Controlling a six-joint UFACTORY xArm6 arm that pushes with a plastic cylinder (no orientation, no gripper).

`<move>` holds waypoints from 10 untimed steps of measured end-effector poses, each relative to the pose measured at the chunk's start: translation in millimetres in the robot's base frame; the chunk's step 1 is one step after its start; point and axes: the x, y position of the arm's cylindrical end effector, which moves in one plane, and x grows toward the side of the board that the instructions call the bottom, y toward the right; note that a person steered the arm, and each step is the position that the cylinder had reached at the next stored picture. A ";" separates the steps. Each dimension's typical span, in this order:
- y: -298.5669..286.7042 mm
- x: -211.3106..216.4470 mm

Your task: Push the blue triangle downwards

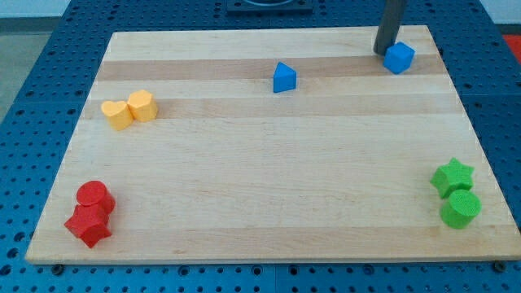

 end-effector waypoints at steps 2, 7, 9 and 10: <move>-14.6 -3.1; -228.5 19.5; -214.0 28.3; -180.1 53.5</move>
